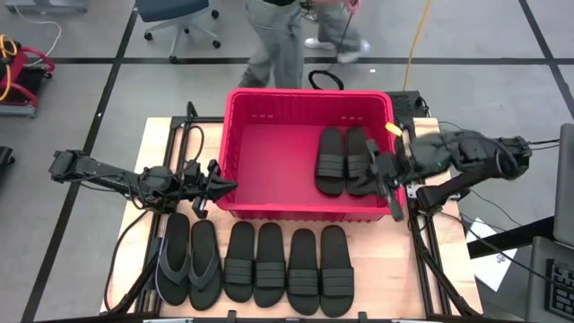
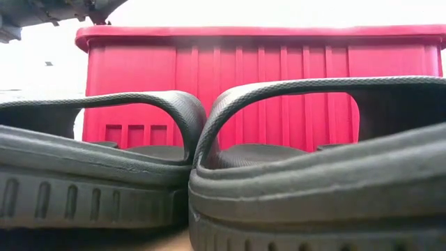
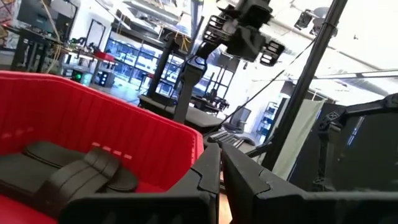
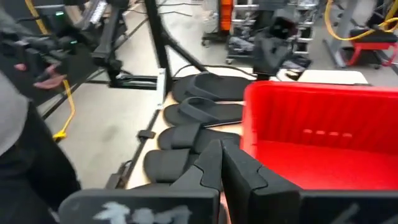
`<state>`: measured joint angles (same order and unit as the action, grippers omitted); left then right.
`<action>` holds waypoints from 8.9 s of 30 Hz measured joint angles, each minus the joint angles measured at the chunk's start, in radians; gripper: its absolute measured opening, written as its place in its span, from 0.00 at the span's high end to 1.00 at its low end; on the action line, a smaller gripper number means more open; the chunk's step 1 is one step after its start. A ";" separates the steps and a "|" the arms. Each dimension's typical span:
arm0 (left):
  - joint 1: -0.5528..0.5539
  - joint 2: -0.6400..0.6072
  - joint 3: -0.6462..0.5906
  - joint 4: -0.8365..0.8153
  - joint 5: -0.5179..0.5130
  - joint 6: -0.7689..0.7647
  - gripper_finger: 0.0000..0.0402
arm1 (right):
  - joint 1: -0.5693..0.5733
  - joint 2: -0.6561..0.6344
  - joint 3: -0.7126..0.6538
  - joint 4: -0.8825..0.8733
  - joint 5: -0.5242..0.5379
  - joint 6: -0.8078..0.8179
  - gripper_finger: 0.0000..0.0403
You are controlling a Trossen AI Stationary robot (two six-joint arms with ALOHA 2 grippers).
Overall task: Pick and place slides into bin
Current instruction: Put the black slide into the red bin
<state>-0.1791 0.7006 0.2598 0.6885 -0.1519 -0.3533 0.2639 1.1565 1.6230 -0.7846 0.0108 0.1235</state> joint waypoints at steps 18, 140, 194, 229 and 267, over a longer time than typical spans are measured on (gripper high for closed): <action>0.000 -0.002 0.002 0.088 -0.104 0.061 0.95 | 0.255 0.013 -0.316 -0.234 -0.339 0.108 1.00; 0.000 -0.016 0.001 0.124 -0.067 -0.338 0.95 | -0.633 0.205 -0.092 0.287 -0.486 -0.305 0.98; 0.001 -0.049 0.001 -0.025 0.194 -0.408 0.95 | -0.899 0.865 -0.089 0.034 -0.772 -0.686 0.98; 0.001 -0.049 0.001 -0.026 0.175 -0.394 0.95 | -0.869 0.850 -0.081 -0.092 -0.626 -0.847 0.78; 0.001 -0.048 0.002 -0.038 0.149 -0.357 0.95 | -0.639 0.874 0.121 0.198 -0.466 -0.587 0.99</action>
<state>-0.1780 0.6521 0.2615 0.6506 -0.0027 -0.7105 -0.3756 2.0301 1.7439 -0.5862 -0.4547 -0.4634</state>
